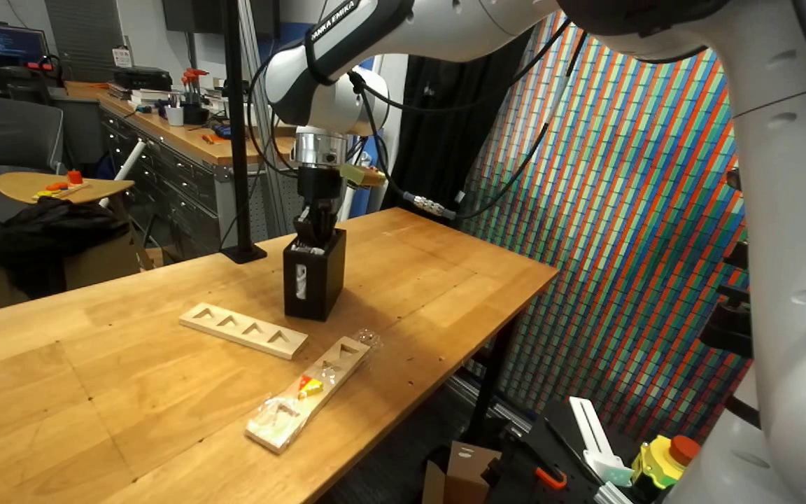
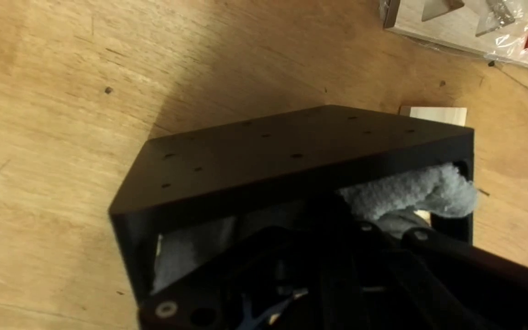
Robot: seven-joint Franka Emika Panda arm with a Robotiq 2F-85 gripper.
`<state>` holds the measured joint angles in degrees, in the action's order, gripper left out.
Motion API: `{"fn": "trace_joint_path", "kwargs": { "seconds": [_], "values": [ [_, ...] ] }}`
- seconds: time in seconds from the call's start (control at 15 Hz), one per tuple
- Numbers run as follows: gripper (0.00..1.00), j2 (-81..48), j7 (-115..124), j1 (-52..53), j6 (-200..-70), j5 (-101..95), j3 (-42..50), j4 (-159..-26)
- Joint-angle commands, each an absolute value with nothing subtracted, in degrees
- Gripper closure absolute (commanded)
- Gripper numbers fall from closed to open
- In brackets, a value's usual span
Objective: Put the towel in the box
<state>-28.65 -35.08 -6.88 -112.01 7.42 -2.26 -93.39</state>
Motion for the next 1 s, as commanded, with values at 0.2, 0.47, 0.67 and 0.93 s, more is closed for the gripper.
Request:
{"fn": "trace_joint_path", "kwargs": {
  "seconds": [0.2, 0.47, 0.67, 0.93],
  "values": [
    [1.00, -31.6, -36.6, -8.1, -109.4, 10.0, -4.4, -91.7],
    [1.00, -33.0, -37.0, -8.5, -108.6, 11.7, -5.2, -91.9],
    [1.00, -33.3, -37.2, -8.7, -107.6, 12.8, -5.6, -91.8],
    [1.00, -30.9, -36.7, -8.8, -107.5, 12.9, -5.3, -93.4]
  ]
}}
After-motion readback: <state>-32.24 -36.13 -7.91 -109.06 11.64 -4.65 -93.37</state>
